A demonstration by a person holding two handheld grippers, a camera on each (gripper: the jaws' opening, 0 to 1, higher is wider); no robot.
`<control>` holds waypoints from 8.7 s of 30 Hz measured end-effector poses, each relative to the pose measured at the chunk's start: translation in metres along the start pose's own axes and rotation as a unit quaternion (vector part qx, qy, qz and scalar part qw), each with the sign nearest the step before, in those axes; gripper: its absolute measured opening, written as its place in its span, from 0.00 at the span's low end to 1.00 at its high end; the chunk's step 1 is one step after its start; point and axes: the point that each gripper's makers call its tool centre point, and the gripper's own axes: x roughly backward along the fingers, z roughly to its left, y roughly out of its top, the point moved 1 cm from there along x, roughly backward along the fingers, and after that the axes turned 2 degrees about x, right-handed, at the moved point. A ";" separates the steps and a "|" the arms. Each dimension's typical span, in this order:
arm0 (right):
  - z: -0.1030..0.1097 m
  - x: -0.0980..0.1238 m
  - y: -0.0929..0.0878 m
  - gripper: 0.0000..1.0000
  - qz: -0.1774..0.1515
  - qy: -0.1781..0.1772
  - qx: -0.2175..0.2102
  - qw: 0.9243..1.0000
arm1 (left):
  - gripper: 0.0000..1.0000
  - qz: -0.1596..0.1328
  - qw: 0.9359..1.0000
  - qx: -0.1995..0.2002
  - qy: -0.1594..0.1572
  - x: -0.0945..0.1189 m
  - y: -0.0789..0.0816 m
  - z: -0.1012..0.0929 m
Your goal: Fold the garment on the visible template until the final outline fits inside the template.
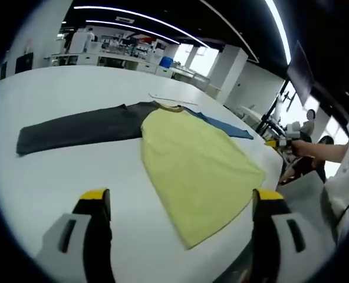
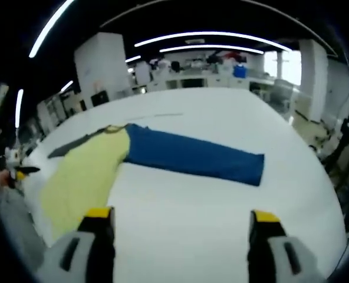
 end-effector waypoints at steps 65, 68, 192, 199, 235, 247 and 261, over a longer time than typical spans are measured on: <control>-0.103 -0.047 0.036 0.00 0.056 -0.143 -0.083 0.985 | 0.86 0.043 0.998 0.048 0.009 0.005 -0.035 0.005; -0.100 -0.049 0.053 0.00 0.034 -0.128 -0.080 0.988 | 0.86 0.038 0.998 0.047 0.006 0.003 -0.032 0.000; 0.436 -0.197 0.112 0.85 0.012 0.389 0.159 0.907 | 0.86 0.047 0.998 -0.017 0.024 0.010 -0.037 -0.008; 0.420 -0.194 0.112 0.99 0.013 0.382 0.166 0.909 | 0.86 0.047 0.998 -0.021 0.022 0.010 -0.036 -0.009; 0.208 -0.162 0.113 0.85 0.012 0.248 0.031 0.968 | 0.86 0.045 0.999 -0.027 0.007 -0.001 -0.034 -0.012; 0.168 -0.150 0.091 0.54 0.045 0.227 -0.054 0.971 | 0.86 0.049 0.998 -0.025 0.011 0.002 -0.037 -0.012; 0.170 -0.155 0.069 0.17 0.076 0.205 -0.087 0.972 | 0.86 0.052 0.998 -0.024 0.011 0.004 -0.039 -0.012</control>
